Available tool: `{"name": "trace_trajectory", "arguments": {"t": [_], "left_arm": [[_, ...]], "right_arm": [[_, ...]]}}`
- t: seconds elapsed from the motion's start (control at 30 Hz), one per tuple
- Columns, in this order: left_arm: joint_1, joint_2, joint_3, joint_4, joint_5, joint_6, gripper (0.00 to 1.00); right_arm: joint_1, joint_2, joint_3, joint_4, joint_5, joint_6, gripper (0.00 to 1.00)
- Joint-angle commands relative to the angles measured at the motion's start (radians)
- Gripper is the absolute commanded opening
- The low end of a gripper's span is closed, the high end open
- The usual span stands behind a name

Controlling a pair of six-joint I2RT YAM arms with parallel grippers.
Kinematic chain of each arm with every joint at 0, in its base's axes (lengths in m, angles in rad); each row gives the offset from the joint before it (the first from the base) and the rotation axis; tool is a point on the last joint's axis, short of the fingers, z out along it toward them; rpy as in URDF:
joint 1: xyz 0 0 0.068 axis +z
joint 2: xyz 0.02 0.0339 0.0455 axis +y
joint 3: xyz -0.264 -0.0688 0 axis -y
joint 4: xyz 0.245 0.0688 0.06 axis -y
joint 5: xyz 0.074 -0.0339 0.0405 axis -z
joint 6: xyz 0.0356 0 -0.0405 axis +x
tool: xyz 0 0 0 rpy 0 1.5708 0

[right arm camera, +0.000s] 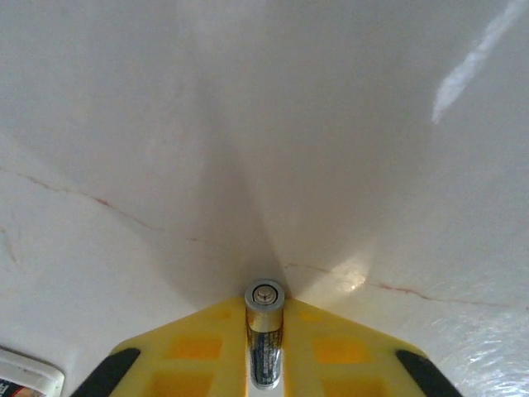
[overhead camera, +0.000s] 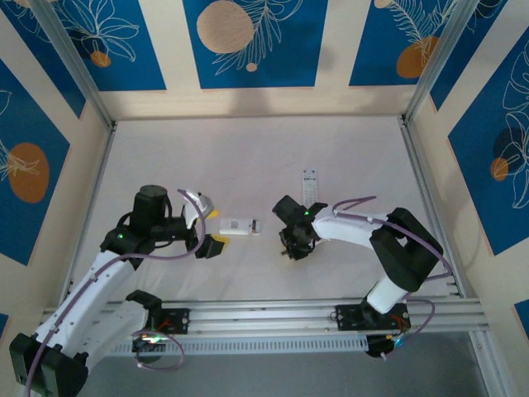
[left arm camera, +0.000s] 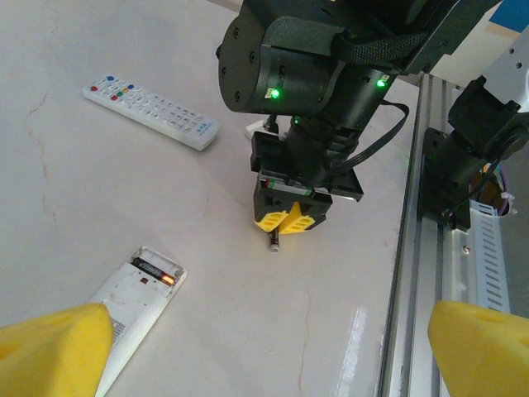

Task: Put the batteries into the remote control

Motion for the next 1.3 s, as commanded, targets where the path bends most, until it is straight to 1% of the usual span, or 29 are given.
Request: {"name": "trace_trajectory", "arguments": {"t": [0.0, 0.07, 0.2, 0.23, 0.27, 0.33, 0.37, 0.43, 0.53, 0.73, 1.27], "left_arm": [[-0.009, -0.008, -0.01, 0.023, 0.001, 0.008, 0.98], [-0.009, -0.006, -0.011, 0.021, -0.014, 0.011, 0.99], [-0.009, 0.003, -0.007, 0.001, -0.072, 0.018, 0.99], [-0.009, 0.007, -0.006, -0.006, -0.098, 0.021, 0.99], [-0.009, 0.013, -0.004, -0.014, -0.122, 0.024, 1.0], [-0.009, 0.035, 0.007, -0.043, -0.207, 0.026, 1.0], [-0.009, 0.047, 0.014, -0.059, -0.253, 0.025, 1.0], [-0.009, 0.068, 0.025, -0.092, -0.349, 0.019, 1.0], [-0.009, 0.085, 0.028, -0.121, -0.446, 0.018, 1.0], [-0.008, 0.099, 0.031, -0.133, -0.499, 0.014, 1.0], [-0.006, 0.116, 0.039, -0.128, -0.48, 0.011, 1.0]], "right_arm": [[0.004, -0.009, -0.005, -0.022, 0.044, -0.059, 0.12], [0.0, -0.029, 0.02, -0.03, 0.081, -0.142, 0.1], [0.018, -0.071, 0.11, 0.062, 0.153, -0.469, 0.11], [0.03, -0.067, 0.147, 0.084, 0.156, -0.564, 0.11], [0.044, -0.056, 0.187, 0.074, 0.175, -0.625, 0.11], [0.087, -0.016, 0.271, 0.051, 0.26, -0.759, 0.1], [0.101, 0.004, 0.305, 0.037, 0.288, -0.797, 0.1], [0.109, 0.056, 0.358, 0.03, 0.307, -0.872, 0.09], [0.11, 0.115, 0.397, 0.05, 0.297, -0.929, 0.09], [0.107, 0.212, 0.452, 0.043, 0.292, -0.988, 0.1], [0.105, 0.314, 0.477, -0.011, 0.294, -0.986, 0.11]]}}
